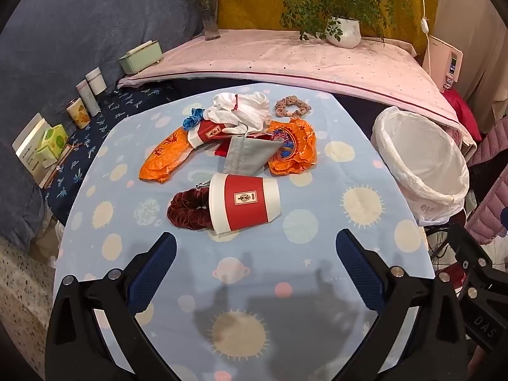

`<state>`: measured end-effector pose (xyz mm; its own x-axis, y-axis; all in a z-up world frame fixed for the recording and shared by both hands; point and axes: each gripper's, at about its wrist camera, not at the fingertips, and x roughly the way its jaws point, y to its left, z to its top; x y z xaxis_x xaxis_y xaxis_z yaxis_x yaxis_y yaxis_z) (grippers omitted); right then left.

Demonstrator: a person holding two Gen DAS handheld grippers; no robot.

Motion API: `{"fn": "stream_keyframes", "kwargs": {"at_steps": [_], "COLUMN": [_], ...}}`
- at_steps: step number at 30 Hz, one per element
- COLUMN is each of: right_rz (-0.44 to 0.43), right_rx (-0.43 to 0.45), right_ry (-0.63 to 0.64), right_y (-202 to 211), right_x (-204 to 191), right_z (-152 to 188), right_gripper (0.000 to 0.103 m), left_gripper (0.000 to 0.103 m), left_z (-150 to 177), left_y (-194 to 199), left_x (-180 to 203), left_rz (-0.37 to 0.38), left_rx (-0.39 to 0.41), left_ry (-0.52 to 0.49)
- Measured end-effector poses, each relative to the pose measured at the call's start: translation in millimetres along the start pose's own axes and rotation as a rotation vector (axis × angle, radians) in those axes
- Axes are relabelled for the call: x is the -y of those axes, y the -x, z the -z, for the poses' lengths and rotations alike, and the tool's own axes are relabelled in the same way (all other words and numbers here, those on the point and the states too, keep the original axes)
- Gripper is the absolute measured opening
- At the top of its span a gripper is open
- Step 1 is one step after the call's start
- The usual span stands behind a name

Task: Collect trash

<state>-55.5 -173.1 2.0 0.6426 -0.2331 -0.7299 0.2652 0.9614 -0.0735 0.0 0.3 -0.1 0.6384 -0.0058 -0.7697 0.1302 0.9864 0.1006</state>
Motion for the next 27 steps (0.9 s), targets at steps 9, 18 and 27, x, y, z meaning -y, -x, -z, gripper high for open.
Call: {"fn": "stream_keyframes", "kwargs": {"at_steps": [9,18,27], "right_rz": [0.000,0.002,0.004], "right_rx": [0.000,-0.001,0.000], "right_ry": [0.003,0.007,0.011], "right_y": [4,6,9], "right_x": [-2,-6,-12], "right_z": [1,1,2], "right_gripper": [0.096,0.096,0.096], "left_gripper": [0.096,0.096,0.096], "left_z": [2,5,0], "left_y": [4,10,6], "left_x": [2,4,-6], "left_rz": [0.004,0.002,0.008], "left_rx": [0.006,0.015,0.012], "left_ry": [-0.001,0.003,0.022]}}
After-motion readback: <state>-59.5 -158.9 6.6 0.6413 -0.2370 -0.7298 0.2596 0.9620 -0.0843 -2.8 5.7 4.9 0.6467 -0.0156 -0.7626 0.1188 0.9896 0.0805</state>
